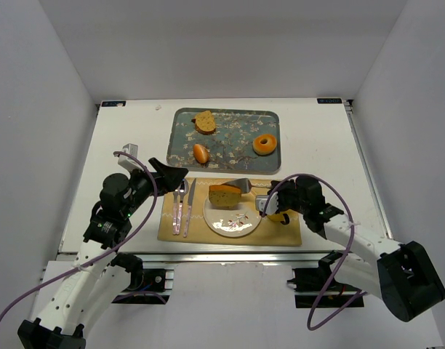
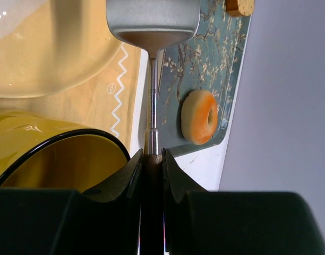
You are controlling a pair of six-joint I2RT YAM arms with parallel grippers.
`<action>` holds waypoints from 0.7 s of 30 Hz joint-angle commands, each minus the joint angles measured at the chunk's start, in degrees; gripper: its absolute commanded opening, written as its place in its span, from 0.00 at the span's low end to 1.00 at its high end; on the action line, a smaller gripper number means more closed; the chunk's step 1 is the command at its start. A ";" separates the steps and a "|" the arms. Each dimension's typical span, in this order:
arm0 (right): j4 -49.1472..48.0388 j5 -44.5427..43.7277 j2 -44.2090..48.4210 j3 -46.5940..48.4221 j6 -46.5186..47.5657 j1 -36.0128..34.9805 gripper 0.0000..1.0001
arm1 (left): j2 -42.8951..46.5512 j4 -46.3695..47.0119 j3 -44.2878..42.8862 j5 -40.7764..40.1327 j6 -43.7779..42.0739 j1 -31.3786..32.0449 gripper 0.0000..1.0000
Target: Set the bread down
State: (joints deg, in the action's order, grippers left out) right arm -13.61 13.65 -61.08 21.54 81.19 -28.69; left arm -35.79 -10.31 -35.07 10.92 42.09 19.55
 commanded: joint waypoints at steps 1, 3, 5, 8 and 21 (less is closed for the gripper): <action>-6.43 2.17 1.84 -0.62 0.55 -0.23 0.00 | 0.55 -0.24 -0.53 -0.72 0.19 -0.39 0.98; -8.00 2.61 2.71 -1.41 0.46 -0.23 0.00 | 0.46 -0.15 -0.35 -0.72 0.19 -0.39 0.98; -8.80 2.96 3.16 -1.94 0.46 -0.23 0.00 | 0.37 -0.07 -0.35 -0.63 0.19 -0.39 0.98; -9.25 3.49 4.21 -2.29 0.37 -0.23 0.00 | 0.11 0.20 -0.44 -0.46 0.19 -0.30 0.98; -9.42 2.70 4.57 -1.51 -3.91 -0.14 0.00 | 0.37 -0.15 -0.17 -0.55 0.19 -0.39 0.98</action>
State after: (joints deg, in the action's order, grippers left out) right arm -18.48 15.64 -57.36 18.85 80.60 -28.69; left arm -35.83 -10.31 -35.07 10.92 42.06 19.55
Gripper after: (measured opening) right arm 0.209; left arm 0.976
